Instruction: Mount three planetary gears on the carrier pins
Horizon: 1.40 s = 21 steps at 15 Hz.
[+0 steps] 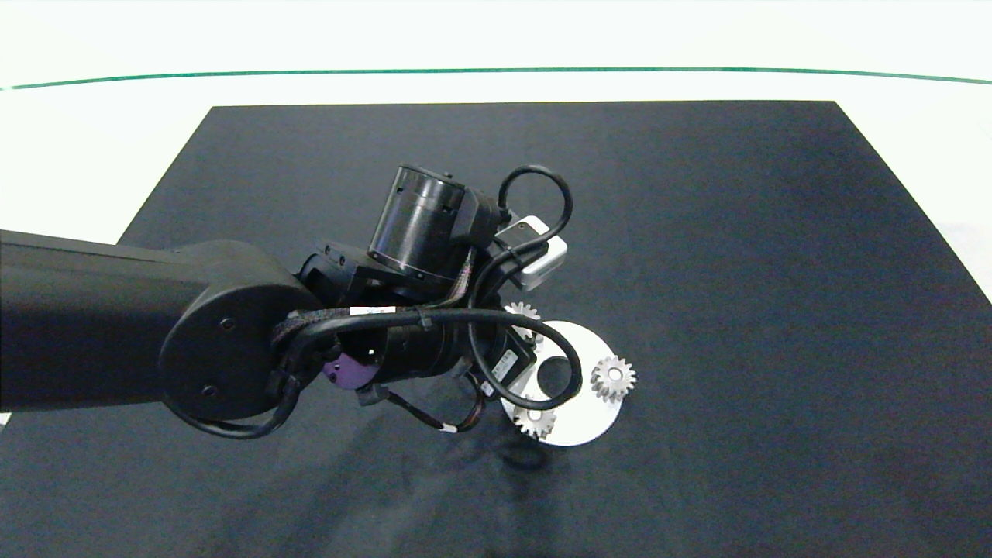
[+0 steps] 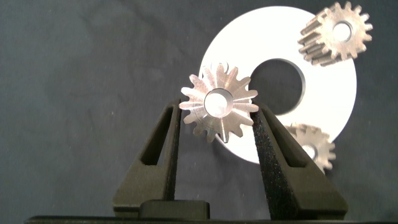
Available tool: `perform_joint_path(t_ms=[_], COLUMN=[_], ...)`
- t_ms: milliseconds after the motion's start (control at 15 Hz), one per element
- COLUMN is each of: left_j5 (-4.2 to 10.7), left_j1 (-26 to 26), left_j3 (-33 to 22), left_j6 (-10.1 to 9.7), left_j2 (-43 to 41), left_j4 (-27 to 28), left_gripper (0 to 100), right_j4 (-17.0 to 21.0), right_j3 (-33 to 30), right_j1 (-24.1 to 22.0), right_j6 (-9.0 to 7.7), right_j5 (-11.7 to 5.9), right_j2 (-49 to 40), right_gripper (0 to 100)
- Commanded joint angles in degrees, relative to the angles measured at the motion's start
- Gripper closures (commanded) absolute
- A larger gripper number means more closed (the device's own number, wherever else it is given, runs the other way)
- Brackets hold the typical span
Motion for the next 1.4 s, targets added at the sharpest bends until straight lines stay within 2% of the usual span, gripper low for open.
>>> perform_joint_path(t_ms=[67,400,1400], left_j5=[0.06,0.06,0.06], left_j1=[0.1,-0.1,0.0], left_j3=[-1.6,-2.5,-3.4], left_j6=[0.05,-1.53,-1.53], left_j2=[2.2,4.4,5.6], left_j4=[-0.4,-2.0,-3.3], left_gripper=[84,84,84], right_j4=[0.1,0.1,0.1], right_j3=[0.0,0.4,0.4], right_j1=[0.0,0.0,0.1], right_j6=[-0.17,-0.17,-0.17], right_j5=[-0.21,-0.21,-0.21], right_j2=[0.1,0.0,0.0], right_gripper=[0,0,0])
